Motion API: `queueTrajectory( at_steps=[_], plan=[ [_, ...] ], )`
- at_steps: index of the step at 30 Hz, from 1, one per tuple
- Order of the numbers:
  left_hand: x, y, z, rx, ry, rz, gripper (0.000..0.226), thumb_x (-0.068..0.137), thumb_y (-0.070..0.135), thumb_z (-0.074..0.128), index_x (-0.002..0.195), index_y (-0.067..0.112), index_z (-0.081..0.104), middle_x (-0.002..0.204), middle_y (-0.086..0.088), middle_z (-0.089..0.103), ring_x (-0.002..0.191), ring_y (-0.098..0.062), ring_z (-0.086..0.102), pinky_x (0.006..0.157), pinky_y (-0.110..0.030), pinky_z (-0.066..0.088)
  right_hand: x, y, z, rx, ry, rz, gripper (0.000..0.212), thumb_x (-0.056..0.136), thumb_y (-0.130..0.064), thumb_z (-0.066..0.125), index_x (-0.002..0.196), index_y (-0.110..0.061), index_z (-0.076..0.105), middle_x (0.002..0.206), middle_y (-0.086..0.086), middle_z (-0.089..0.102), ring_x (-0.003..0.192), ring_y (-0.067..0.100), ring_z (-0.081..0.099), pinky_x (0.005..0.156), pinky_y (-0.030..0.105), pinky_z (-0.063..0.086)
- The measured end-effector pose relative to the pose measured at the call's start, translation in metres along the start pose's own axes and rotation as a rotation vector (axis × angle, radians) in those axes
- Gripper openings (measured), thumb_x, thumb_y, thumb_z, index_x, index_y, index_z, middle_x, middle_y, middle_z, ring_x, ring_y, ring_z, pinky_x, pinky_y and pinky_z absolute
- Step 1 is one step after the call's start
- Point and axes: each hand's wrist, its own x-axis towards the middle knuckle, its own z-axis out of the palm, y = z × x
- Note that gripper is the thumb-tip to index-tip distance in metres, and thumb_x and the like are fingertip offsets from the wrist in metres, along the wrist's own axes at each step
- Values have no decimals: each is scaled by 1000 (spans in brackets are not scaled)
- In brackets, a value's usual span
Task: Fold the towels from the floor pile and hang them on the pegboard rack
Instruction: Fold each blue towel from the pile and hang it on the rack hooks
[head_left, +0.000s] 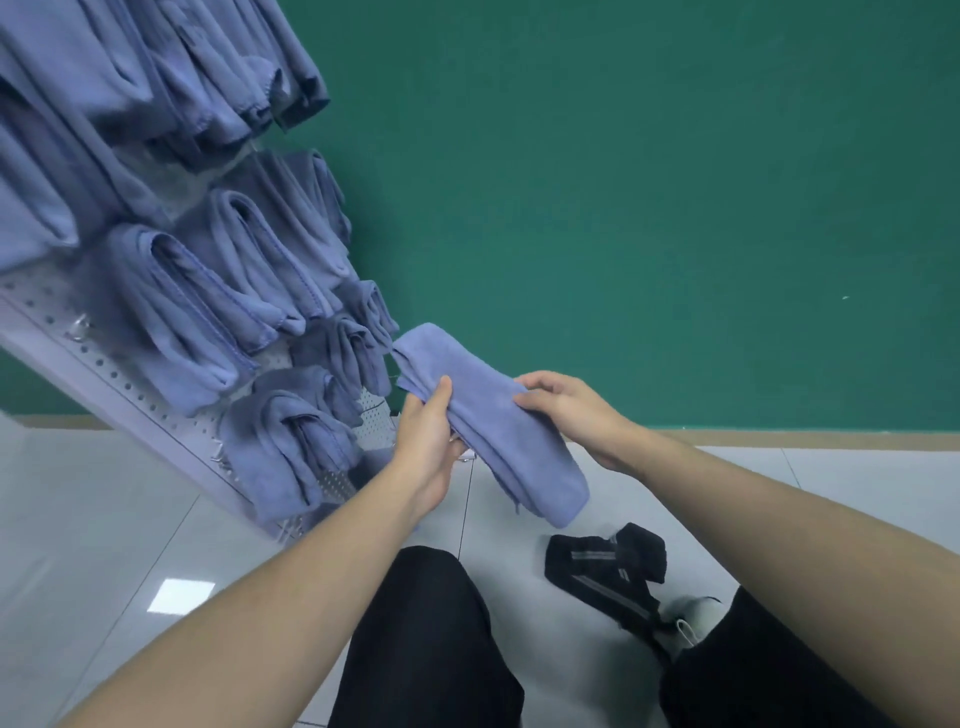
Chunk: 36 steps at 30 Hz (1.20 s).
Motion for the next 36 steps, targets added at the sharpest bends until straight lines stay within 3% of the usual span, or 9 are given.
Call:
queueTrajectory(
  at_steps=[3, 8, 13, 17, 22, 25, 30, 34, 36],
  plan=[
    [8, -17, -13, -120, 39, -46, 31, 108, 22, 43, 137, 17, 51, 128, -9, 68, 115, -24, 67, 88, -37, 58, 9, 11, 5, -6, 6, 11, 6, 97, -23, 58, 102, -25, 59, 84, -4, 67, 79, 14, 60, 75, 27, 45],
    [26, -41, -22, -226, 91, -125, 30, 108, 24, 42, 138, 22, 47, 126, -11, 68, 113, -28, 68, 96, -44, 56, 22, 36, 19, -149, -152, 90, 30, 88, -43, 73, 108, -21, 67, 102, -3, 75, 90, 7, 69, 84, 26, 52],
    [52, -58, -33, -151, 138, -263, 28, 106, 26, 46, 128, 12, 57, 113, -8, 74, 93, -21, 74, 66, -33, 60, 52, 60, 18, -124, -123, 118, 22, 91, -37, 70, 90, -15, 67, 85, -4, 66, 80, 13, 60, 78, 31, 45],
    [73, -69, -42, -95, 207, -371, 9, 99, 18, 60, 106, 12, 59, 93, -4, 69, 73, -20, 69, 62, -30, 58, 79, 73, 13, -193, -102, 77, 20, 95, -23, 63, 76, -21, 59, 73, -6, 55, 70, 12, 49, 70, 30, 38],
    [97, -91, -53, 479, 324, -23, 22, 90, 14, 65, 92, 21, 44, 78, 2, 48, 61, -11, 42, 56, -20, 38, 118, 73, 6, -475, -186, -28, 12, 96, -16, 57, 88, -17, 65, 78, -9, 62, 76, 11, 54, 66, 18, 42],
    [109, -85, -48, 720, 135, 201, 26, 92, 7, 58, 109, 23, 49, 97, 5, 55, 71, -8, 47, 60, -11, 37, 139, 69, 8, -620, -288, -69, 16, 94, -14, 55, 88, -26, 64, 82, -10, 64, 79, 14, 57, 69, 23, 44],
    [145, -75, -40, 968, -141, 126, 48, 89, 12, 55, 133, 29, 48, 117, 11, 59, 108, -12, 57, 87, -24, 43, 182, 62, 15, -735, -396, -104, 18, 91, -23, 58, 89, -39, 65, 94, -5, 71, 91, 20, 64, 82, 35, 51],
    [176, -69, -47, 1102, -154, 160, 7, 90, 24, 58, 97, 23, 58, 84, 10, 58, 84, -17, 56, 64, -23, 41, 215, 59, 21, -711, -462, -126, 12, 94, -21, 60, 94, -29, 68, 96, -2, 71, 90, 16, 62, 83, 32, 49],
    [192, -72, -58, 1238, -124, 206, 19, 89, 40, 61, 79, 26, 54, 75, 4, 56, 83, -22, 52, 67, -32, 41, 231, 62, 23, -666, -487, -139, 9, 94, -16, 62, 92, -24, 67, 90, -4, 67, 84, 11, 58, 79, 28, 47]
  ],
)
